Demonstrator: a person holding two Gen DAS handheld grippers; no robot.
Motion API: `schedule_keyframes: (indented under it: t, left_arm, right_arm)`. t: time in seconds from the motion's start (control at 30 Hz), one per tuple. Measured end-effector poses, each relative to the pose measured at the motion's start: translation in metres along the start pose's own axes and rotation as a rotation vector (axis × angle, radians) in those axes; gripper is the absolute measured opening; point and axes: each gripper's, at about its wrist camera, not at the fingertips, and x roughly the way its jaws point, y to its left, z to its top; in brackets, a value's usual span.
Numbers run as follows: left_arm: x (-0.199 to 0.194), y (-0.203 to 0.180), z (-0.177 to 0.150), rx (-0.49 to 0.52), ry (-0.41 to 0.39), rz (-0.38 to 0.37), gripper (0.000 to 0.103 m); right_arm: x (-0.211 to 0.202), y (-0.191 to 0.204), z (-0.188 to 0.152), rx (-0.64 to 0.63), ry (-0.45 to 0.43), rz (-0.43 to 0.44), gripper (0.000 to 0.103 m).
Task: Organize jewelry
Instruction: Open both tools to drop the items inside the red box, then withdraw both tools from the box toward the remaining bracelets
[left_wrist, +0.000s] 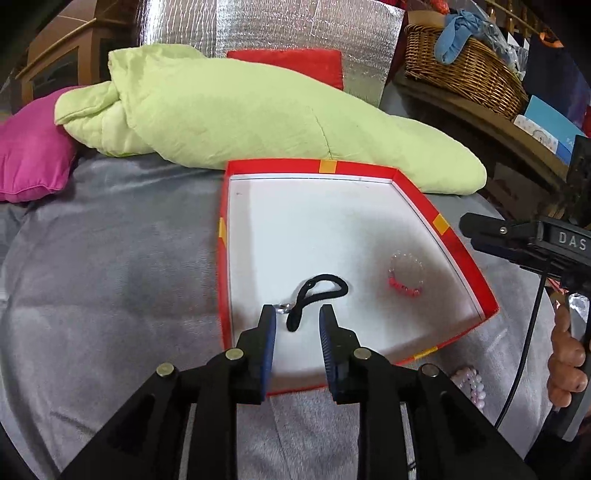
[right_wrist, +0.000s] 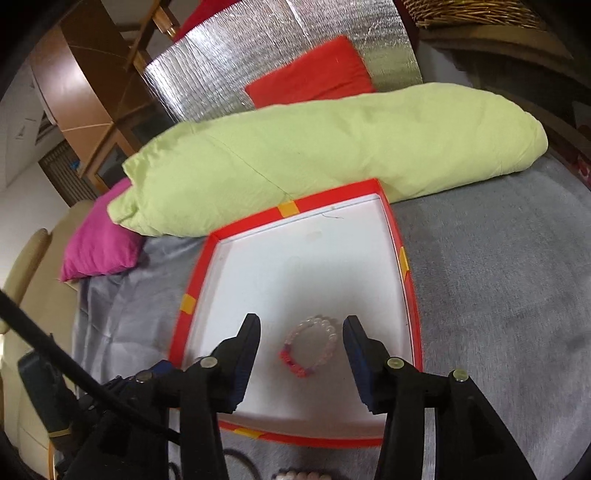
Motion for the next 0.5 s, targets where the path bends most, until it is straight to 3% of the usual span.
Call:
schedule_keyframes:
  t: [0.5]
  left_arm:
    - [-0.038,0.014,-0.028,-0.022,-0.015,0.014,0.025]
  right_arm:
    - [-0.048,-0.009,-0.038,-0.022,0.023,0.034,0.050]
